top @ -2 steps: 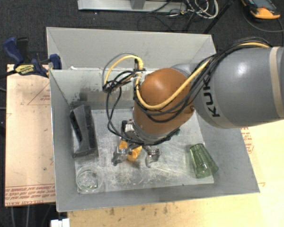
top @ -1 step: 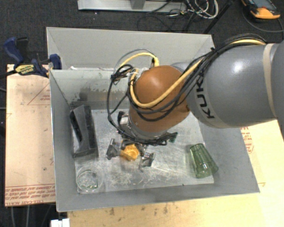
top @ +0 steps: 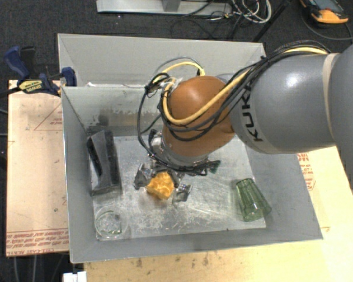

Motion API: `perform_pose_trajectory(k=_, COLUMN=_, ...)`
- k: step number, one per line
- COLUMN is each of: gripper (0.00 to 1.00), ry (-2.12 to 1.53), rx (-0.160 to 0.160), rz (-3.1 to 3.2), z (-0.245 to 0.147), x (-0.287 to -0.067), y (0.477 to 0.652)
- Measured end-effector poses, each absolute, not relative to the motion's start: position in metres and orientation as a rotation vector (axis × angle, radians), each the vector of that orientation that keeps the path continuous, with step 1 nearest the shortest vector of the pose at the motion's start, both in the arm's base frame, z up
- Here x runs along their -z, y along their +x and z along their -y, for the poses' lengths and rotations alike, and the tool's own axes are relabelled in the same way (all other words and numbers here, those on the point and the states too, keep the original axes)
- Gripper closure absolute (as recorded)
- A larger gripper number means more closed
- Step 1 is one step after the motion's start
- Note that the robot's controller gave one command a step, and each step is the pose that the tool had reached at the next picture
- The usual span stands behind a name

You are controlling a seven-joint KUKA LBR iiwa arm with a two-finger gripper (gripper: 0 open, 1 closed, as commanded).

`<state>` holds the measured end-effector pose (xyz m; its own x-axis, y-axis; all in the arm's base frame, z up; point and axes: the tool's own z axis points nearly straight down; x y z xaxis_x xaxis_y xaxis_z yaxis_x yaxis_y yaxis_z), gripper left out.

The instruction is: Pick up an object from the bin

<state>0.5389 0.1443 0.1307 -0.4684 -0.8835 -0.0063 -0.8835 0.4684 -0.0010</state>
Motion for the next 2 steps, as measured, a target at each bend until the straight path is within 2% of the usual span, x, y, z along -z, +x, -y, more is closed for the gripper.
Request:
perform_pose_trajectory(k=1, gripper=1.00, ry=-2.322, rx=-0.004, rz=-2.135, z=-0.1520, x=-0.0828, y=0.6172)
perform_pose_trajectory(k=2, gripper=1.00, ry=-2.320, rx=-0.003, rz=-2.134, z=-0.1521, x=-0.0829, y=0.6174)
